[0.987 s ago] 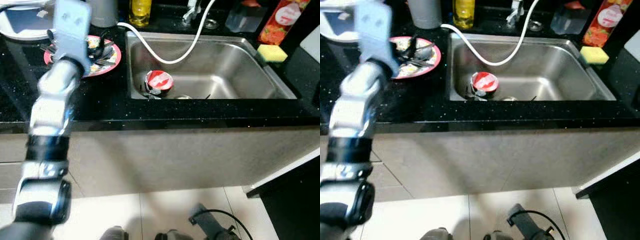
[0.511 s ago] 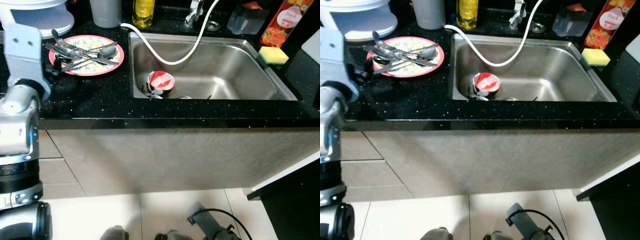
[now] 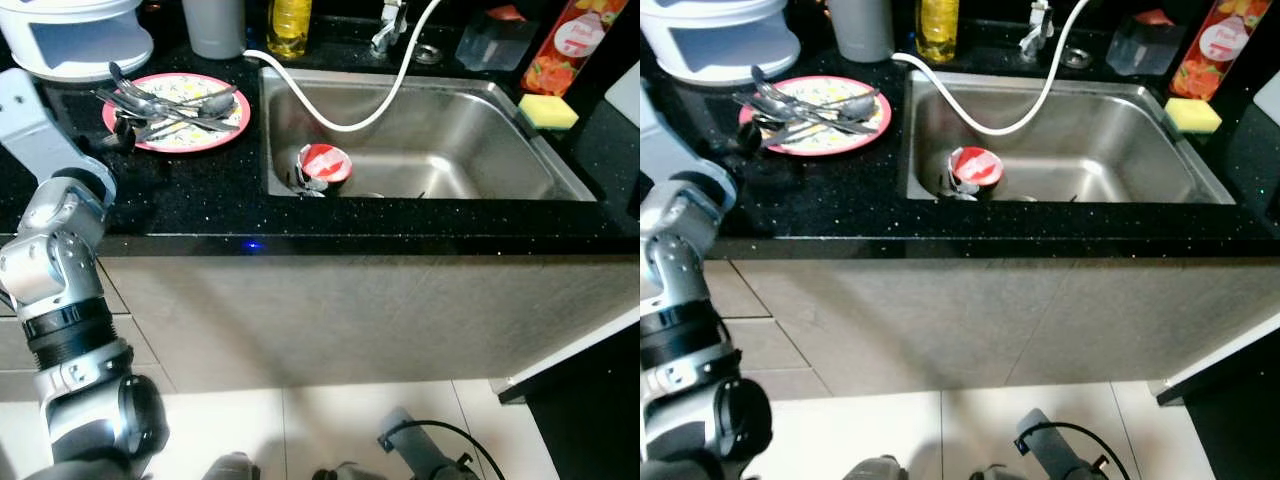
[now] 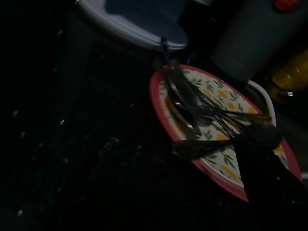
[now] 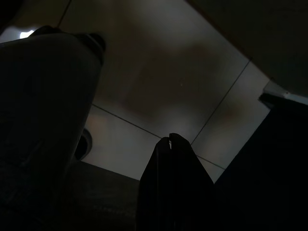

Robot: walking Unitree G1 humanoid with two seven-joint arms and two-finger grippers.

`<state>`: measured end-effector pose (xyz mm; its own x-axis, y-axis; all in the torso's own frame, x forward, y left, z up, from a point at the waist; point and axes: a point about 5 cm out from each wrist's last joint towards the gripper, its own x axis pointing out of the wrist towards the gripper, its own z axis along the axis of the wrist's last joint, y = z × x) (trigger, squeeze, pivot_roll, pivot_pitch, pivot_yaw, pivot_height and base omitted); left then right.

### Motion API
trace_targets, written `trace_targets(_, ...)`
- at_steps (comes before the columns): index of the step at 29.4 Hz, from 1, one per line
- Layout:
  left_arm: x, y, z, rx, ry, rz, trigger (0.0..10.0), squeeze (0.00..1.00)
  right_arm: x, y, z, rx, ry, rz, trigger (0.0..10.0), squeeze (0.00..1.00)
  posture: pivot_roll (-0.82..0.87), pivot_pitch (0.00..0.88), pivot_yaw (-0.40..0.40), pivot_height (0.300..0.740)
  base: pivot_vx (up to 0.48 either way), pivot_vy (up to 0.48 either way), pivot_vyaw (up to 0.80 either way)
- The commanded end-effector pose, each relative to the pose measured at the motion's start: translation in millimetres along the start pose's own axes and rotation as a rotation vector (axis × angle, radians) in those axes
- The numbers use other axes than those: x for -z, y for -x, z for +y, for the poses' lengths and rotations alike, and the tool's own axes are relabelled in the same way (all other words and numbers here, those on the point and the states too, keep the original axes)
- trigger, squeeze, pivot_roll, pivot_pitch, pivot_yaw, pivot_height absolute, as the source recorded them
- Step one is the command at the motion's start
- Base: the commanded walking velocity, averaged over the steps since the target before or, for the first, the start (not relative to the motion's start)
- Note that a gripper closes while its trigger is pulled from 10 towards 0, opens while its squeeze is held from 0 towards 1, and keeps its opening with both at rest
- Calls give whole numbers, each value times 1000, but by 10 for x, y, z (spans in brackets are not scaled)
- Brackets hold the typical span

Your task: Kitchen organization

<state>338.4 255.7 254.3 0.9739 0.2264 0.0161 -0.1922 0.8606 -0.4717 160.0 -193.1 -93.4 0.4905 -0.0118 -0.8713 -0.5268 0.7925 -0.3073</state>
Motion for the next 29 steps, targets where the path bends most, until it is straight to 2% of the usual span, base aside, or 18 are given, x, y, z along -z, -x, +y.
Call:
trace_targets(1, 75, -52, 3, -5, 125, 25, 10000, 0, 145, 24, 31, -12, -13, 49, 10000, 0, 296, 48, -38, 740, 0, 0, 0)
trace_targets(2, 75, -52, 3, -5, 125, 25, 10000, 0, 145, 24, 31, -12, -13, 49, 10000, 0, 296, 48, -38, 740, 0, 0, 0)
trace_targets(6, 204, -162, -19, -19, 261, 86, 10000, 0, 176, 30, 17, -12, -8, 57, 10000, 0, 297, 55, -43, 740, 0, 0, 0)
trace_targets(13, 276, -302, -79, -17, 335, 139, 10000, 0, 153, 25, 15, -14, -2, 52, 10000, 0, 298, 52, -48, 740, 0, 0, 0)
trace_targets(14, 283, -333, -88, -16, 340, 145, 9373, 0, 144, 23, 16, -14, -1, 50, 10000, 0, 296, 51, -48, 740, 0, 0, 0)
trace_targets(15, 283, -333, -88, -16, 340, 145, 9373, 0, 144, 23, 16, -14, -1, 50, 10000, 0, 296, 51, -48, 740, 0, 0, 0)
trace_targets(17, 284, -388, -113, -11, 335, 149, 3686, 0, 124, 19, 12, -12, -3, 46, 10000, 0, 290, 50, -46, 740, 0, 0, 0)
trace_targets(20, 279, -403, -128, -5, 335, 148, 3686, 0, 121, 19, 12, -11, -4, 45, 10000, 0, 289, 50, -45, 740, 0, 0, 0)
trace_targets(22, 260, -431, -149, 2, 294, 128, 0, 0, 129, 20, 14, -9, -9, 48, 10000, 0, 282, 50, -40, 740, 0, 0, 0)
trace_targets(27, 268, -465, -150, 1, 238, 99, 0, 0, 181, 30, 24, -7, -17, 62, 10000, 0, 279, 51, -37, 740, 0, 0, 0)
trace_targets(29, 252, -468, -144, 0, 188, 70, 0, 0, 203, 35, 21, -3, -39, 70, 10000, 0, 279, 51, -37, 740, 0, 0, 0)
